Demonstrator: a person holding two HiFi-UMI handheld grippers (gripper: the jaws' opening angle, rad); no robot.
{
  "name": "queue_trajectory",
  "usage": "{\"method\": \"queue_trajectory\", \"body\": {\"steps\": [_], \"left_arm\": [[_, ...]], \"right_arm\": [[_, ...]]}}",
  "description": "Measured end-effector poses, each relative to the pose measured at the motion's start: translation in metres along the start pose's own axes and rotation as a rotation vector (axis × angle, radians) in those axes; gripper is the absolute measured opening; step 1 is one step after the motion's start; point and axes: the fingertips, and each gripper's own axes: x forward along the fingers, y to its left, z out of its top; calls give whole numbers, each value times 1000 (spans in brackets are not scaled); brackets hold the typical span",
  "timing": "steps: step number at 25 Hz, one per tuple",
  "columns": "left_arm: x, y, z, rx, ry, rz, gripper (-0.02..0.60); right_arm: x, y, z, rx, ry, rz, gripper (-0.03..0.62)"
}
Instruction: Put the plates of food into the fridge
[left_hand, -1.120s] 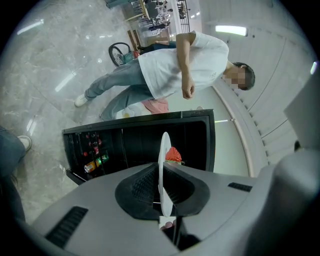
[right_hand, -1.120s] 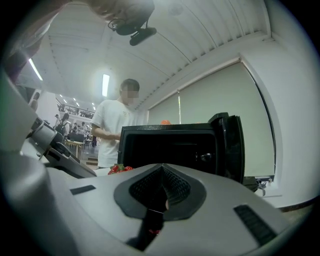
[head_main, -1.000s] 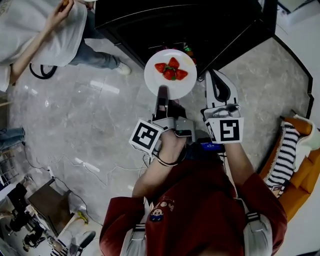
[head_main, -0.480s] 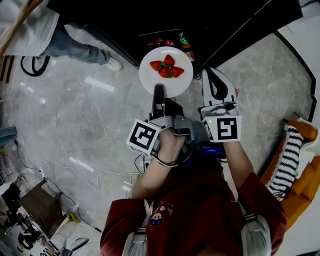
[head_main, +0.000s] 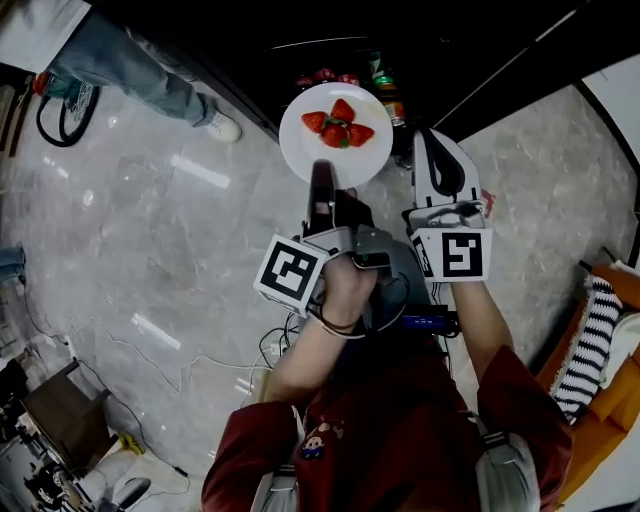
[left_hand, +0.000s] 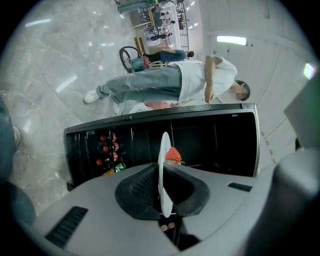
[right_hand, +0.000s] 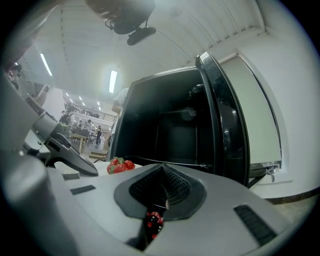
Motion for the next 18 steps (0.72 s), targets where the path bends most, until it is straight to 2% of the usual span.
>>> {"method": "queue_trajectory", "body": {"steps": [8,18], "left_arm": [[17,42,-3,-13,-34,-54,23],[20,74,-8,-4,-54,-95,23]], "right_arm": [[2,-4,-54,-21,-35,-8,3],[-9,-3,-91,-45,-78,-8,4]]}}
